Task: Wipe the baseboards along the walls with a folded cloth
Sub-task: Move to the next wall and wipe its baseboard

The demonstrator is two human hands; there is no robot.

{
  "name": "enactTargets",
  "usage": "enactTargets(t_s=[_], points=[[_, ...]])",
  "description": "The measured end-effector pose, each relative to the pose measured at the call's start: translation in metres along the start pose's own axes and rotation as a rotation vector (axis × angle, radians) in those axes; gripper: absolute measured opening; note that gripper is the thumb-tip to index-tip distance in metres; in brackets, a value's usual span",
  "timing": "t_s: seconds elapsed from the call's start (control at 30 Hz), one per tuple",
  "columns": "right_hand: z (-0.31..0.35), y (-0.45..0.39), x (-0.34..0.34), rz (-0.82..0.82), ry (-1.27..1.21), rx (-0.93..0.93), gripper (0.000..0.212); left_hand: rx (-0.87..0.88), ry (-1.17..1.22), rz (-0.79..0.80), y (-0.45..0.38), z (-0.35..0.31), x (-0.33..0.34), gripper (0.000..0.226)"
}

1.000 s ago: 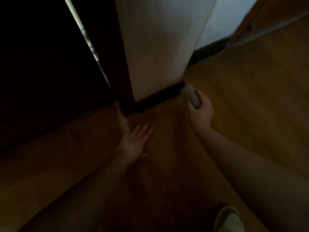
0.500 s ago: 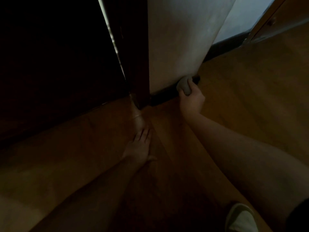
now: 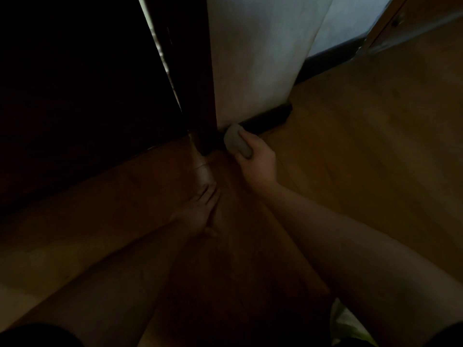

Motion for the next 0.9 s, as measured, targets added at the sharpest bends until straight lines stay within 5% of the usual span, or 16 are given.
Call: enactTargets(t_s=[0.33, 0.67, 0.9], points=[[-0.140, -0.013, -0.098, -0.211, -0.033, 0.490, 0.055, -0.040, 0.003, 0.001, -0.002, 0.002, -0.003, 0.129], [-0.112, -0.059, -0.071, -0.181, -0.166, 0.542, 0.054, -0.019, -0.016, -0.040, -0.005, 0.008, 0.002, 0.128], [-0.061, -0.018, -0.001, -0.133, -0.320, 0.531, 0.051, 0.037, -0.023, -0.074, -0.004, 0.013, 0.003, 0.124]])
Point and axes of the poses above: each hand's wrist, its own y-axis away from the middle knuckle, its own x-axis out of the palm, z = x × y, the point moved 10 cm from there along -y, towards the middle knuckle, and after that the axes turned 13 degrees about y, right-handed, at the moved point
